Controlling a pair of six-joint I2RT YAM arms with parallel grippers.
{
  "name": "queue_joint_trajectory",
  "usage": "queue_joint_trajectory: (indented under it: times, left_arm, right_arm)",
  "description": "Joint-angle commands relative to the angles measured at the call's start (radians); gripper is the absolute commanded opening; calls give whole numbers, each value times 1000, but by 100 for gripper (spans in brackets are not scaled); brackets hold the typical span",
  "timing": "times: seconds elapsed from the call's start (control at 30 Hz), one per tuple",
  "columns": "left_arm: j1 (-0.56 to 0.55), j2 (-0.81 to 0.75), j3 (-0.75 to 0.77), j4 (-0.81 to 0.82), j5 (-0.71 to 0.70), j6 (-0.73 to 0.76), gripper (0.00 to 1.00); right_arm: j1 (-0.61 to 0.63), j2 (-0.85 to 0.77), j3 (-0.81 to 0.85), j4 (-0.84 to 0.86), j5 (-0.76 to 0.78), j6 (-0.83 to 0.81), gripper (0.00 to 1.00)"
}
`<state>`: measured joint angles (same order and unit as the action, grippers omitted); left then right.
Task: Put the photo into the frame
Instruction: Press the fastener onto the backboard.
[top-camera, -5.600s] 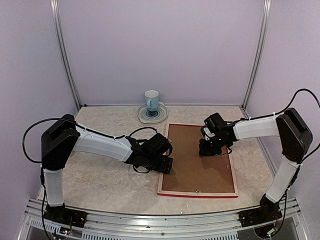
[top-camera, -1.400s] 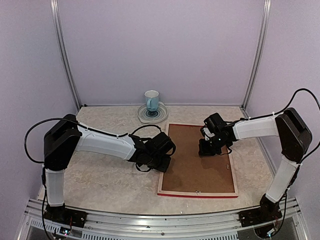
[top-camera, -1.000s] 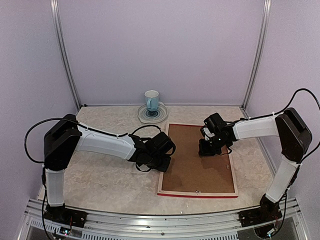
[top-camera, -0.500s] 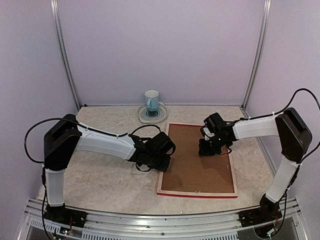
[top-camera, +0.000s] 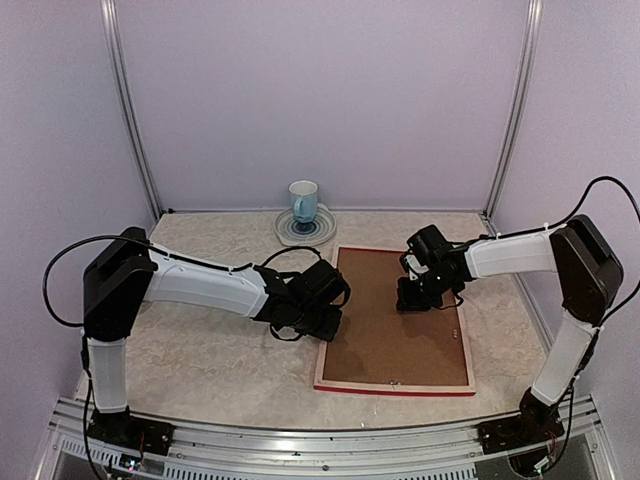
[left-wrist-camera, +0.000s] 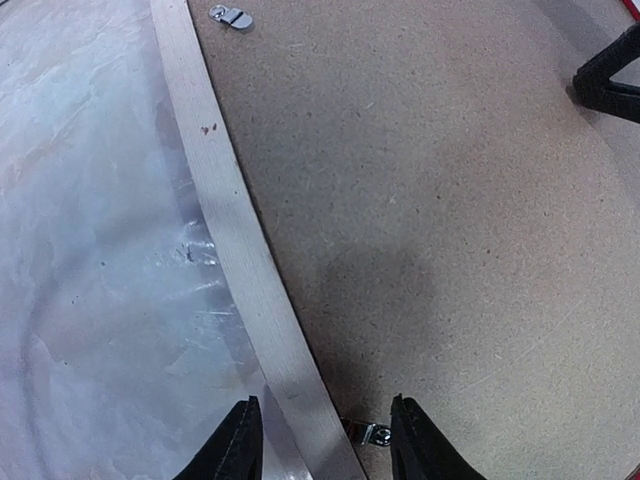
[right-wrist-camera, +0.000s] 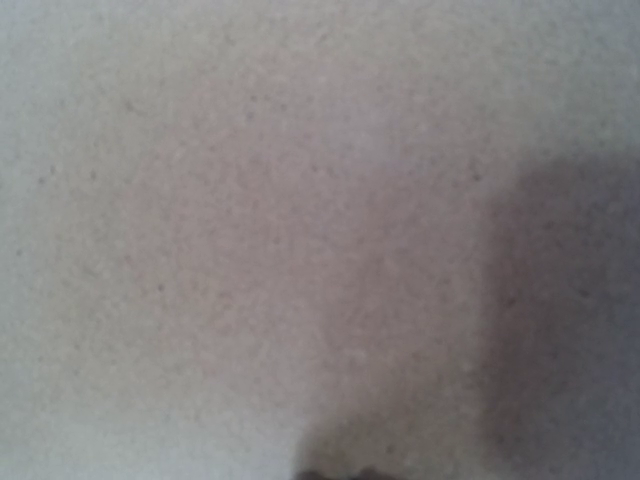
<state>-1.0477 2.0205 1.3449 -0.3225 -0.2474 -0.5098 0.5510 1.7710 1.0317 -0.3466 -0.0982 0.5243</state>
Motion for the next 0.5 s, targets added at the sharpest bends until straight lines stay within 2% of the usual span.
queue_joint_trajectory:
  times: [0.0,0.2,0.47]
  left_arm:
    - [3,33,10,4,25,5,44]
    - [1,35,6,7,28,5,43]
    - [1,46,2,9,29,2,35]
  right_arm:
    - [10,31,-4,-21,12,-5,14]
    - [10,29,-8,-16,12,-3,14]
    - [10,31,-14,-13,11,-1,14]
